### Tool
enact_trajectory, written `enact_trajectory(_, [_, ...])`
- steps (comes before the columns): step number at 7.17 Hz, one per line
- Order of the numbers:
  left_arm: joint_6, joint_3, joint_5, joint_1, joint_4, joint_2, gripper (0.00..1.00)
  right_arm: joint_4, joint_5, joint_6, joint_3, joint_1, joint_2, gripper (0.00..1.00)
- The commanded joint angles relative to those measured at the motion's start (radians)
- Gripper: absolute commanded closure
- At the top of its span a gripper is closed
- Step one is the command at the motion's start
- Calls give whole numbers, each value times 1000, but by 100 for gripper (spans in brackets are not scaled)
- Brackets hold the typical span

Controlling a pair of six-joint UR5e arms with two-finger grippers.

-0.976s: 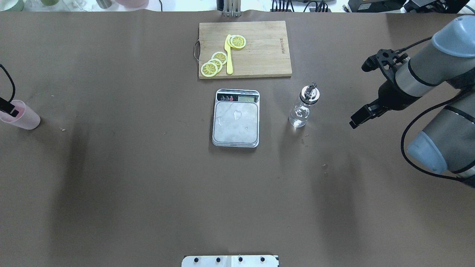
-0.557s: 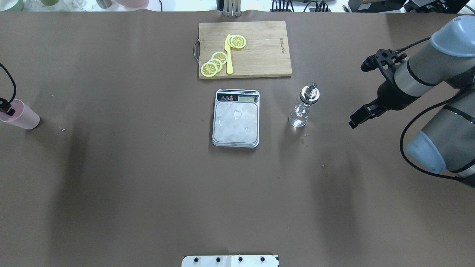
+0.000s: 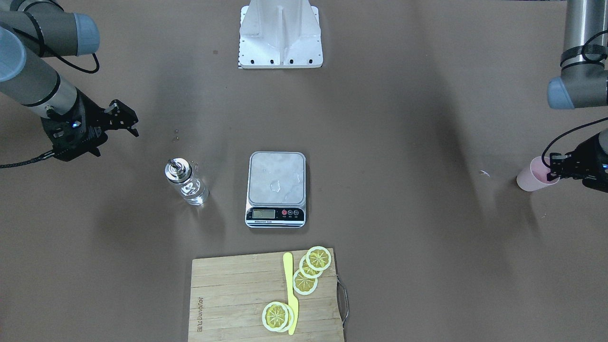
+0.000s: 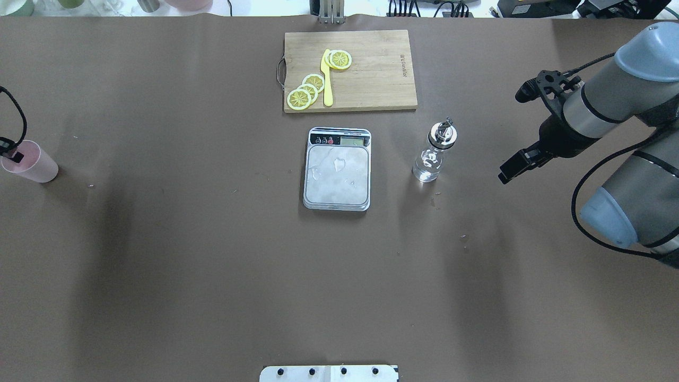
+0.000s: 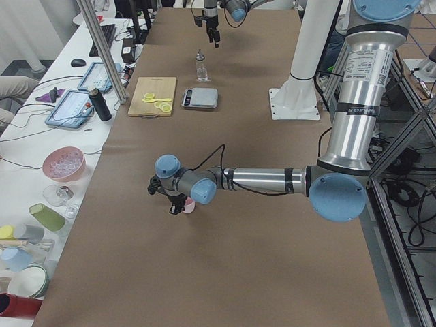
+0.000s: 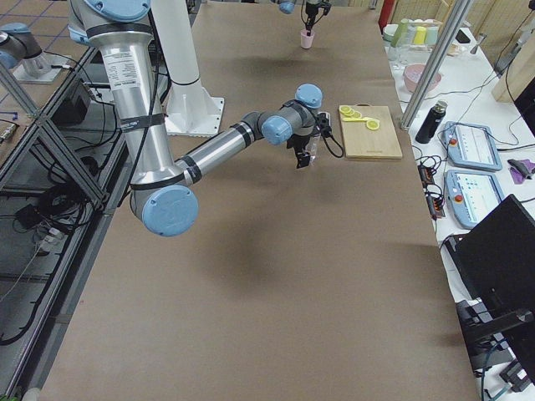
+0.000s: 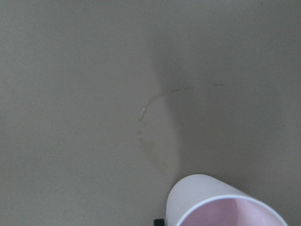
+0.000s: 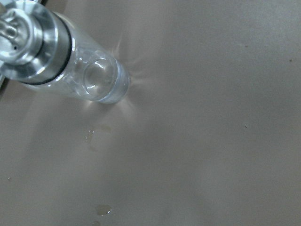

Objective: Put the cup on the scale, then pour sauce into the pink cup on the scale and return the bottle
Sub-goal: 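Grasp the pink cup with the left gripper while the right gripper holds the bottle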

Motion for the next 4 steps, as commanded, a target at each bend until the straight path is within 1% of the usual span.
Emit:
enact_trajectory(1, [-143,-92,-88,0,11,-22,100,2,-3,0,1,-6,21,0])
enact_trajectory(2, [-235,-129,-91,26,11,-44,100,0,-26,0,-2,-32,39,0])
enact_trajectory(3, [-342,-149,-88,77,12,-83,100,0,-69,36,-5,-61,64,0])
enact_trajectory(4, [-425,-154,-88,104,14,-131,100,0,-103,57,-9,-86,85,0])
